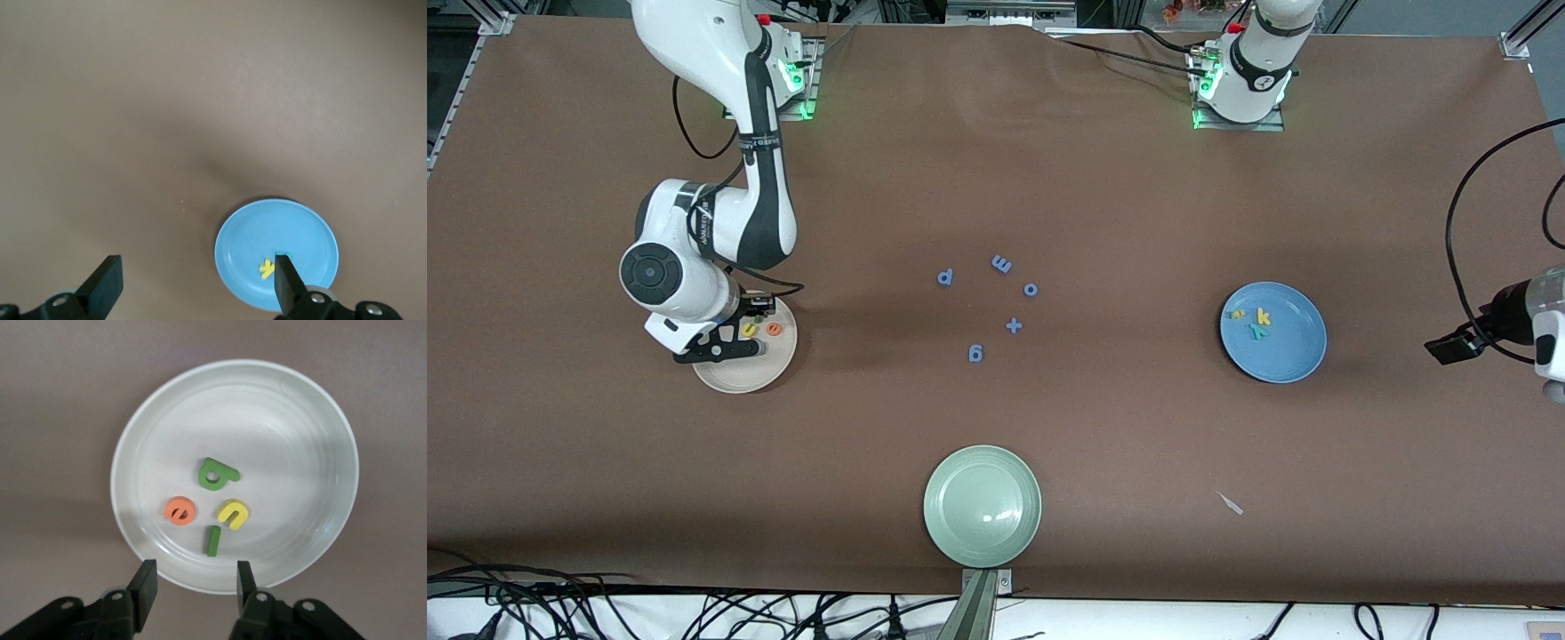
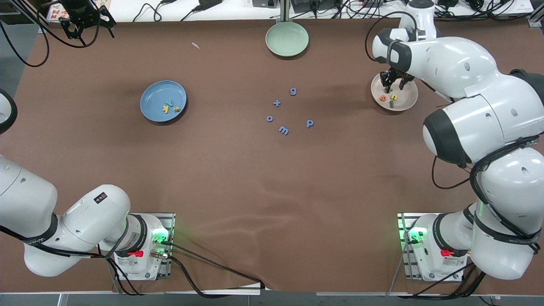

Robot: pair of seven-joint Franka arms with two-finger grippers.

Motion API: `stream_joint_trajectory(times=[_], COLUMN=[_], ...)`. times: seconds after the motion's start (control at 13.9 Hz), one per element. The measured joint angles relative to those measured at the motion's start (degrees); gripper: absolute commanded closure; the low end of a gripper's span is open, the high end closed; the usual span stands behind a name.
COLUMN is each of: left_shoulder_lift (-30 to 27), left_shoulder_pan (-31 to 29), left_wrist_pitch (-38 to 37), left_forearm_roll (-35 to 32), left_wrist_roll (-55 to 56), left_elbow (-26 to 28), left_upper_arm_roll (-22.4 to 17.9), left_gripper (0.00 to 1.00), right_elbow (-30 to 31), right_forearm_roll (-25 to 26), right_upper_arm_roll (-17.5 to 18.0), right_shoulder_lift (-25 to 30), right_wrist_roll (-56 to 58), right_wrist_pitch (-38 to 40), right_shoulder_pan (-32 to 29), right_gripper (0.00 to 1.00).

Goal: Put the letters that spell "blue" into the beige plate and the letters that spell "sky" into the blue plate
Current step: 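Release the green bar on the white plate while the left gripper withdraws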

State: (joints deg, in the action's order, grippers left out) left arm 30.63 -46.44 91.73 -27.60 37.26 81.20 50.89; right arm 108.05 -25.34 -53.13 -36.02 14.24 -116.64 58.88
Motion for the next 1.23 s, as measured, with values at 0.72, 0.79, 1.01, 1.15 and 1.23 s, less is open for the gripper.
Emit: stream_joint_trajectory(times=[0.72, 0.79, 1.01, 1.15, 1.23], left_shoulder_lift=[-7.4, -9.6, -15.7, -18.9, -20.6], left_shoulder_pan=[34.1, 35.6, 36.8, 37.4, 37.7], left_wrist_pitch=[-13.4, -14.7, -13.8, -11.0, -9.1], left_forearm_roll=[29.0, 30.8, 31.1, 31.0, 30.4], left_wrist_roll=[-20.9, -24.0, -27.3, -27.7, -27.7], left_elbow=[-20.5, -20.1, -14.6, -8.8, -5.5], left_upper_arm_roll=[-45.3, -48.7, -50.4, -49.8, -49.1], left_gripper=[0.0, 0.0, 0.0, 0.0, 0.0], right_elbow=[-18.2, -18.6, -19.2, -19.5, -19.7], right_forearm_roll=[0.0, 0.0, 0.1, 5.8, 10.7], right_upper_arm_roll=[-7.5, -8.1, -7.3, 0.4, 6.7], right_shoulder_lift=[1.3, 1.4, 2.0, 5.5, 8.3], right_wrist_roll=[-2.5, -2.5, -3.5, -8.6, -11.4], right_wrist_pitch=[18.2, 18.4, 18.3, 18.1, 18.0], right_shoulder_pan=[-0.3, -0.4, -0.5, -4.2, -8.1], right_gripper=[0.0, 0.0, 0.0, 0.0, 0.0])
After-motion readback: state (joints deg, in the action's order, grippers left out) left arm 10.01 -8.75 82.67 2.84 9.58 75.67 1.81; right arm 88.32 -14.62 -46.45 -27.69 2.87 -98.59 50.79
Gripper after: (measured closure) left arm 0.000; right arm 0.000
